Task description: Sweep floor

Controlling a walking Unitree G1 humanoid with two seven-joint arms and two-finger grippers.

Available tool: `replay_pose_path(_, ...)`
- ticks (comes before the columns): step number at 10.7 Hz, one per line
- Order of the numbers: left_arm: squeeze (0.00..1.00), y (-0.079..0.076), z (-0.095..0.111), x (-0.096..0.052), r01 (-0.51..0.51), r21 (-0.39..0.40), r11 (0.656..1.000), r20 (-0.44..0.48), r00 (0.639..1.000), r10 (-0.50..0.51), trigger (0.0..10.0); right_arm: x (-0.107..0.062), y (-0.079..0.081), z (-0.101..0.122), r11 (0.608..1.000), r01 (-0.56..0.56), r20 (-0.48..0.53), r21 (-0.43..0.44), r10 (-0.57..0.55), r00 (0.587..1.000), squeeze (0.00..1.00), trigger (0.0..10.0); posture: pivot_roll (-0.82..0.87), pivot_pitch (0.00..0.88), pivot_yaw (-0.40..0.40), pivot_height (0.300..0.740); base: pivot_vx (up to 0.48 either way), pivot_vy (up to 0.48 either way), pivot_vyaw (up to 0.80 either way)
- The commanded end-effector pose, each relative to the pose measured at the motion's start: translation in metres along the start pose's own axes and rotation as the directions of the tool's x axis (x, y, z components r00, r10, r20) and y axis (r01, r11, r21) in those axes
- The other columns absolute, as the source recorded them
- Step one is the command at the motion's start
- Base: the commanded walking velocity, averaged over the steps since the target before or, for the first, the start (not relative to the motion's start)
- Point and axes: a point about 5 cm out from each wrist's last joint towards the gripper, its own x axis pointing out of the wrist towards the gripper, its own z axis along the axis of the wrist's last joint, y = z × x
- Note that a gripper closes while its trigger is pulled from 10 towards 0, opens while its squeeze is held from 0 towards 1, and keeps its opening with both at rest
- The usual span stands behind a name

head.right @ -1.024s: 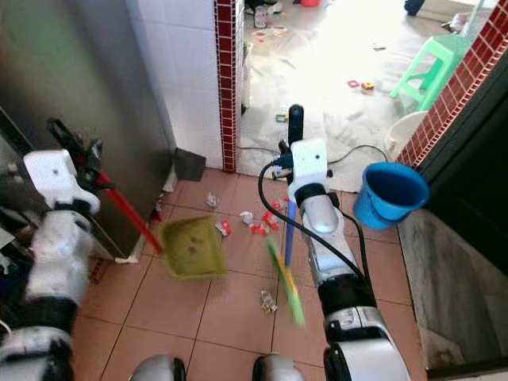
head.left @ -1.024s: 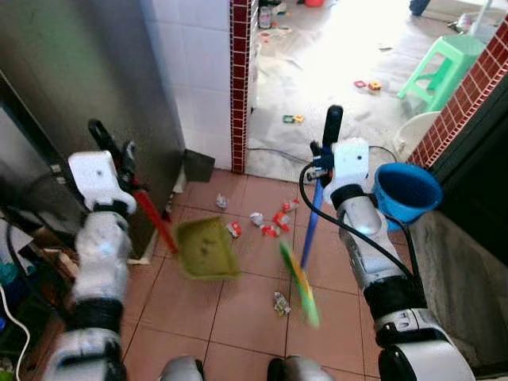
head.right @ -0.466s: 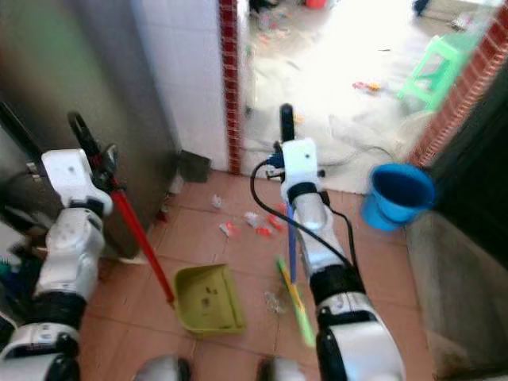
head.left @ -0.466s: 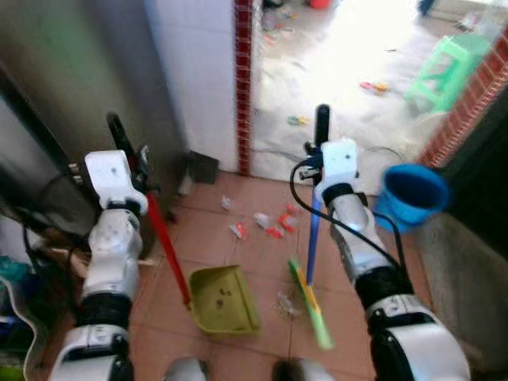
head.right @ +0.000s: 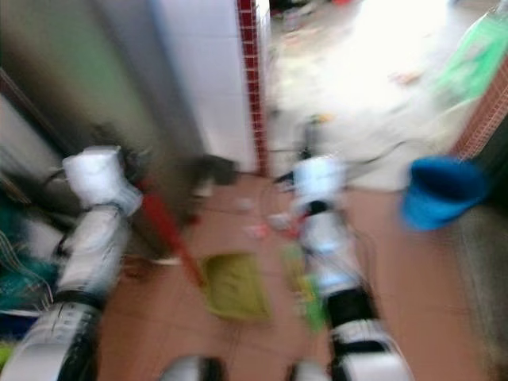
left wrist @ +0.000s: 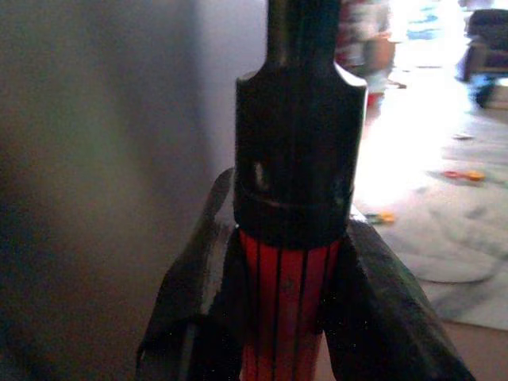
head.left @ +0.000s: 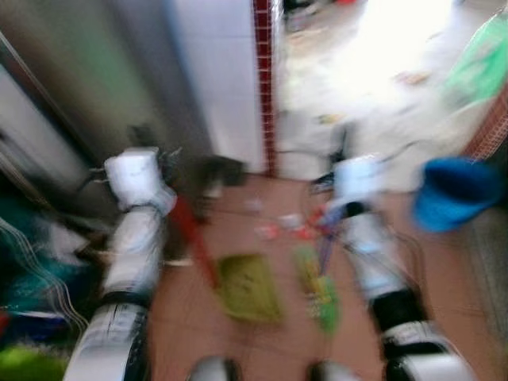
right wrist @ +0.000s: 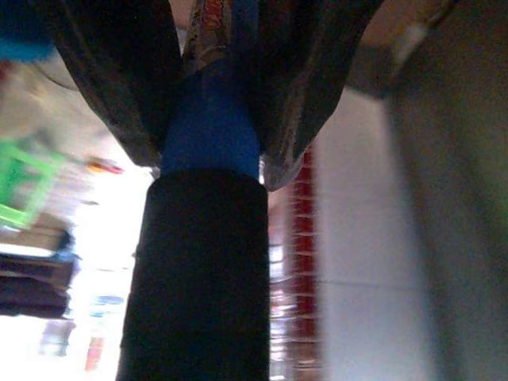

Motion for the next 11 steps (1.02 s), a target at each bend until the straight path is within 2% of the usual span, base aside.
replay_pose_path(1, 0.0, -0.005, 0.027, 0.013, 0.029, 0.022, 0.999, 0.102, 0.994, -0.031, 10.0, 0.007, -0.005, 0.018, 0.999, 0.041, 0.077, 0.011, -0.042, 0.996, 0.0, 10.0, -0.24, 0.0, 0.234, 0.74, 0.0, 0.0, 0.0)
replay_pose_path(2, 0.0, -0.012, 0.027, 0.015, 0.039, 0.006, 0.999, 0.101, 0.994, -0.039, 10.0, 0.003, -0.013, 0.014, 0.997, 0.072, 0.061, 0.007, -0.072, 0.995, 0.0, 10.0, -0.24, 0.0, 0.238, 0.74, 0.0, 0.0, 0.0)
replay_pose_path(4, 0.0, -0.017, 0.019, 0.008, 0.058, -0.004, 0.998, 0.108, 0.993, -0.057, 10.0, 0.008, -0.007, 0.019, 0.999, 0.044, 0.068, 0.022, -0.046, 0.997, 0.0, 10.0, -0.17, 0.0, 0.191, 0.74, 0.0, 0.0, 0.0)
replay_pose_path(5, 0.0, -0.005, 0.018, 0.003, 0.006, -0.002, 1.0, 0.121, 0.993, -0.006, 10.0, 0.016, 0.007, 0.023, 1.0, -0.015, 0.076, 0.028, 0.013, 0.997, 0.0, 10.0, -0.15, 0.0, 0.143, 0.74, 0.0, 0.0, 0.0)
replay_pose_path(6, 0.0, -0.001, 0.017, 0.001, -0.015, -0.002, 1.0, 0.125, 0.992, 0.015, 10.0, 0.018, 0.012, 0.025, 0.999, -0.033, 0.081, 0.029, 0.03, 0.996, 0.0, 10.0, -0.14, 0.0, 0.129, 0.74, 0.0, 0.0, 0.0)
replay_pose_path(7, 0.0, 0.005, 0.016, -0.006, -0.057, -0.001, 0.998, 0.138, 0.989, 0.057, 10.0, 0.02, 0.019, 0.031, 0.996, -0.083, 0.102, 0.012, 0.081, 0.991, 0.0, 10.0, -0.07, 0.0, 0.042, 0.74, 0.0, 0.0, 0.0)
replay_pose_path(8, 0.0, 0.013, 0.014, -0.016, -0.092, -0.002, 0.996, 0.148, 0.985, 0.091, 10.0, 0.023, 0.029, 0.034, 0.988, -0.153, 0.1, 0.003, 0.152, 0.983, 0.0, 10.0, -0.04, 0.0, 0.001, 0.74, 0.0, 0.0, 0.0)
replay_pose_path(10, 0.0, 0.021, 0.009, -0.035, -0.12, 0.011, 0.993, 0.137, 0.984, 0.118, 10.0, 0.032, 0.036, 0.039, 0.974, -0.225, 0.092, -0.034, 0.227, 0.97, 0.0, 10.0, -0.01, 0.0, -0.099, 0.74, 0.0, 0.0, 0.0)
replay_pose_path(11, 0.0, 0.02, 0.011, -0.033, -0.124, 0.015, 0.992, 0.137, 0.983, 0.121, 10.0, 0.039, 0.038, 0.047, 0.97, -0.237, 0.103, -0.048, 0.24, 0.965, 0.0, 10.0, 0.01, 0.0, -0.121, 0.74, 0.0, 0.0, 0.0)
